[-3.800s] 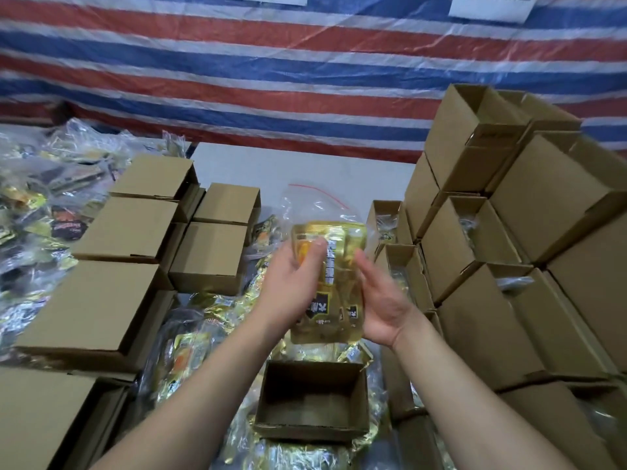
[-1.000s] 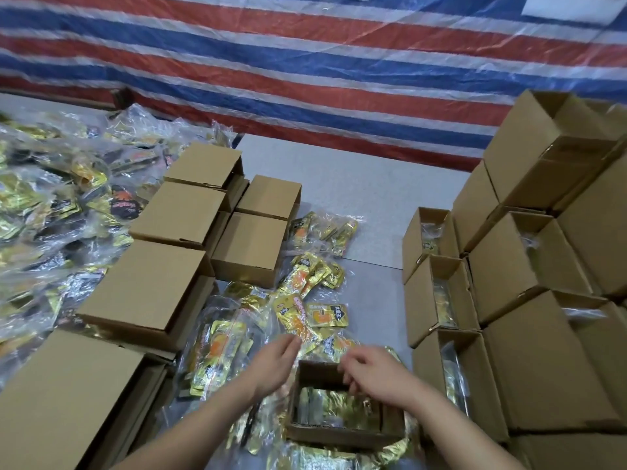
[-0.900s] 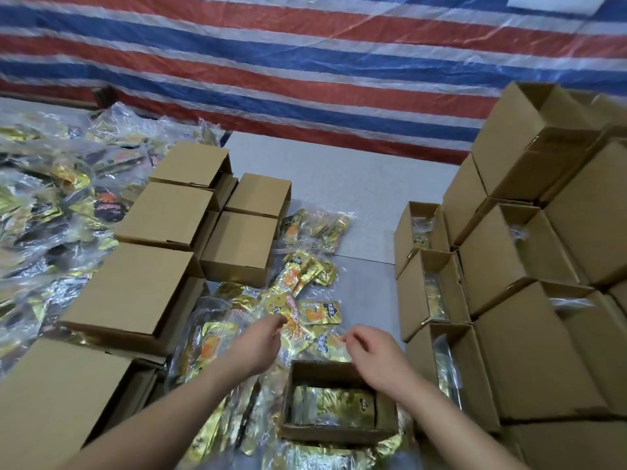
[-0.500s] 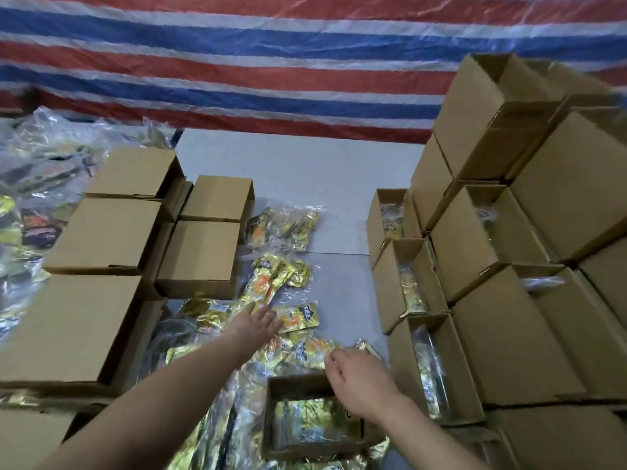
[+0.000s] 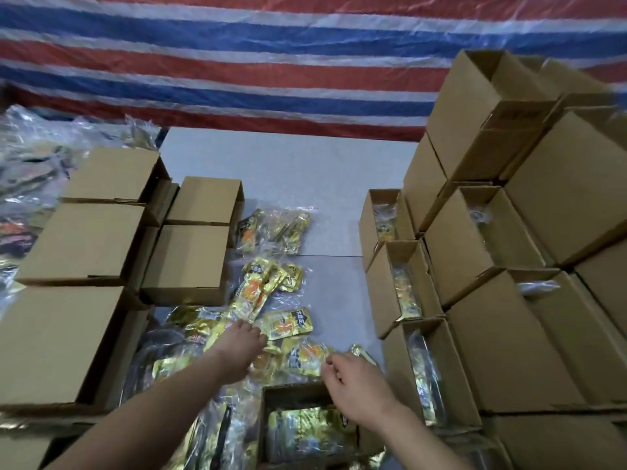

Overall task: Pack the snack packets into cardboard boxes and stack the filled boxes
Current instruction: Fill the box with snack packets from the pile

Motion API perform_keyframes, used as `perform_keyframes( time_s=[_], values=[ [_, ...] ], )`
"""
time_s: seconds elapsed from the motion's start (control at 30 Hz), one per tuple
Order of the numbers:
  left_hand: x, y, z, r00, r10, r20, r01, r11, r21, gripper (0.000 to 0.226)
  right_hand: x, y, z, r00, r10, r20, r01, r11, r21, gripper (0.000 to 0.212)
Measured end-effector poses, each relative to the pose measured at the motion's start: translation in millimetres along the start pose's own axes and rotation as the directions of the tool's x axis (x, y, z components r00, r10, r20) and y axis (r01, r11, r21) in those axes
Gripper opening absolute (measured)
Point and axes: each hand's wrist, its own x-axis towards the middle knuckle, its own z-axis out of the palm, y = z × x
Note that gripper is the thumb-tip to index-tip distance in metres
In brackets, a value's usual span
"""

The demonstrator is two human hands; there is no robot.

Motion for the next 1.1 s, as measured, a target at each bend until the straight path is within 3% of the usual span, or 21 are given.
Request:
perform_keyframes(
  time_s=[0.1,0.17,0.23,0.3,0.4,0.57,0.67,0.77,0.87,0.93,1.03,1.1],
  values=[
    [-18,-14,-29,0.989,-0.087,-0.116,0.059,0.973,-0.224,0.056,-1,1,-1,1.0,0.016,-0.009,-0.016,1.0,0.017,0.04],
    [-32,-30,-54,0.958,-0.229,-0.172,0.131,0.885,-0.447,0.052,-2,0,-5,0.999,0.038,-0.008,-0.038,0.998,0.056,0.038],
    [-47,-43,-81,0.905,-0.392,-0.167,0.15,0.66,-0.736,0.042,-1,-2,-9,0.997,0.07,-0.013,-0.067,0.988,0.137,0.039],
    [-62,-48,-106,0.854,-0.499,-0.144,0.074,0.391,-0.917,0.023,0,-12,-20,0.994,0.104,-0.04,-0.086,0.943,0.321,0.047],
    [-80,-38,-139,0.807,-0.566,-0.169,-0.049,0.221,-0.974,0.004,-2,-46,-55,0.993,0.078,-0.084,0.007,0.691,0.722,0.051],
    [-95,3,-189,0.769,-0.538,-0.347,-0.28,0.205,-0.938,0.02,-1,-97,-98,0.989,-0.113,-0.092,0.125,0.332,0.935,0.086],
    [-100,26,-213,0.72,-0.529,-0.449,-0.391,0.225,-0.893,0.027,-1,-112,-110,0.991,-0.105,-0.083,0.103,0.196,0.975,0.087],
    [-102,35,-220,0.73,-0.519,-0.445,-0.291,0.353,-0.889,0.056,-5,-107,-115,0.989,-0.132,-0.067,0.078,0.082,0.994,0.092],
    [-107,38,-221,0.782,-0.432,-0.449,-0.195,0.515,-0.835,0.066,-15,-93,-115,0.982,-0.186,-0.045,0.071,0.137,0.988,0.052],
    [-112,39,-220,0.822,-0.323,-0.47,-0.242,0.549,-0.8,0.067,-20,-84,-114,0.987,-0.145,-0.072,0.102,0.208,0.973,0.043],
    [-123,33,-206,0.89,-0.213,-0.402,-0.277,0.446,-0.851,0.082,-26,-71,-116,0.96,-0.003,-0.279,0.254,0.423,0.87,0.038],
    [-130,29,-184,0.918,-0.253,-0.305,-0.223,0.306,-0.926,0.081,-32,-69,-123,0.892,-0.139,-0.429,0.419,0.608,0.674,0.037]
  ],
)
